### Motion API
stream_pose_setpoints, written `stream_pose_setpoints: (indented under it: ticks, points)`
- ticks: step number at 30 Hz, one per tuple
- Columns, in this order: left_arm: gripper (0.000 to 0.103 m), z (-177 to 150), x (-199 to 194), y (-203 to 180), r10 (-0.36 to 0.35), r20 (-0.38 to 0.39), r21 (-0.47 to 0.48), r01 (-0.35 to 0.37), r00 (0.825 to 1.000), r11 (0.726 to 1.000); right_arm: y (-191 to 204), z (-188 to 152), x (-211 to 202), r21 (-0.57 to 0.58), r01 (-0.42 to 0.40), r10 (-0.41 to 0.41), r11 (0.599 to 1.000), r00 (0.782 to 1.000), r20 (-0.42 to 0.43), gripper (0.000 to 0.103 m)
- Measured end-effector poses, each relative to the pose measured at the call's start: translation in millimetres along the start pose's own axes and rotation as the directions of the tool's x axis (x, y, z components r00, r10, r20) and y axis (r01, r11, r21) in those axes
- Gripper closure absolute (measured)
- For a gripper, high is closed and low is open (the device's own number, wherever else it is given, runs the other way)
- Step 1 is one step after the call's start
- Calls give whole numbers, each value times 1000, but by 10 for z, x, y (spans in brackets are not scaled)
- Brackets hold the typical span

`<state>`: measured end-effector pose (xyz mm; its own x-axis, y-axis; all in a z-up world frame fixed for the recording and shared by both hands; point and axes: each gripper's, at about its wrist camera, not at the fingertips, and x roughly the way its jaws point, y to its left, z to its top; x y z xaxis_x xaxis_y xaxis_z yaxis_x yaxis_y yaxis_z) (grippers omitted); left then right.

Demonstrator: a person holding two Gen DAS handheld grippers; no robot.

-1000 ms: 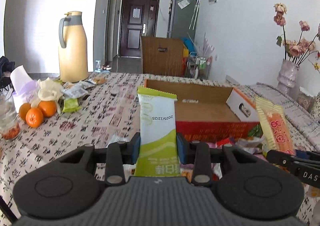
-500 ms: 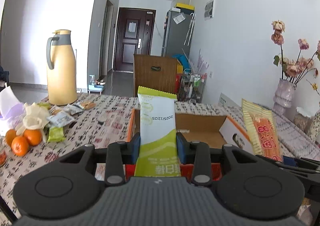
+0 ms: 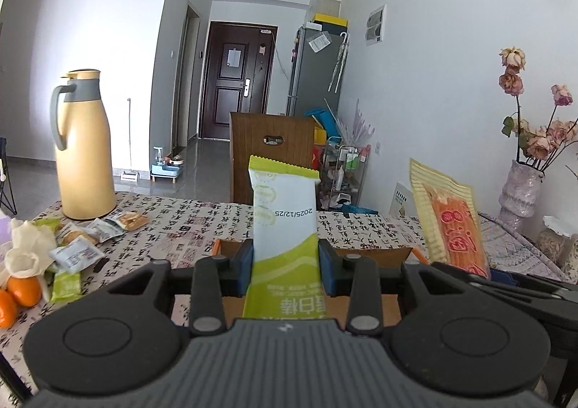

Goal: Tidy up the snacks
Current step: 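Lift both held packets and carry them over the open cardboard box, then open both tools to drop the packets into the box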

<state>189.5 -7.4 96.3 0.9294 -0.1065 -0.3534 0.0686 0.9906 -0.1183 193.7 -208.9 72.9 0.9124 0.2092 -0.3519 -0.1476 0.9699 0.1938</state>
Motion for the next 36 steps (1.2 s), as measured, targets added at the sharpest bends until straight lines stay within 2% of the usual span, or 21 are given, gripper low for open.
stream_pose_setpoints:
  ticks: [9, 19, 26, 30, 32, 33, 34, 35, 36]
  points:
    - [66, -25, 474, -48, 15, -38, -14, -16, 999, 1000, -103, 2, 540, 43, 17, -15, 999, 999, -43, 59]
    - [66, -232, 750, 138, 23, -106, -42, -27, 994, 999, -227, -168, 726, 51, 29, -24, 998, 995, -94, 59]
    - [65, -291, 809, 95, 30, -142, -32, -35, 989, 999, -271, -225, 808, 54, 49, -41, 997, 991, -130, 58]
    - [63, -316, 843, 79, 40, -160, -26, -45, 986, 999, -269, -229, 826, 48, 62, -54, 997, 988, -147, 52]
    - [58, -316, 847, 76, 49, -162, -26, -54, 986, 998, -263, -247, 836, 43, 78, -70, 996, 985, -160, 45]
    - [46, -313, 841, 80, 54, -160, -29, -59, 986, 998, -264, -251, 837, 41, 89, -81, 995, 983, -162, 45]
    - [29, -309, 831, 84, 66, -155, -31, -72, 986, 997, -261, -250, 826, 41, 98, -90, 994, 983, -161, 43]
    - [21, -307, 817, 92, 82, -148, -32, -88, 986, 996, -269, -243, 811, 44, 101, -93, 994, 982, -162, 34]
    - [7, -300, 802, 96, 102, -141, -34, -107, 985, 994, -277, -239, 802, 47, 110, -101, 993, 982, -162, 19]
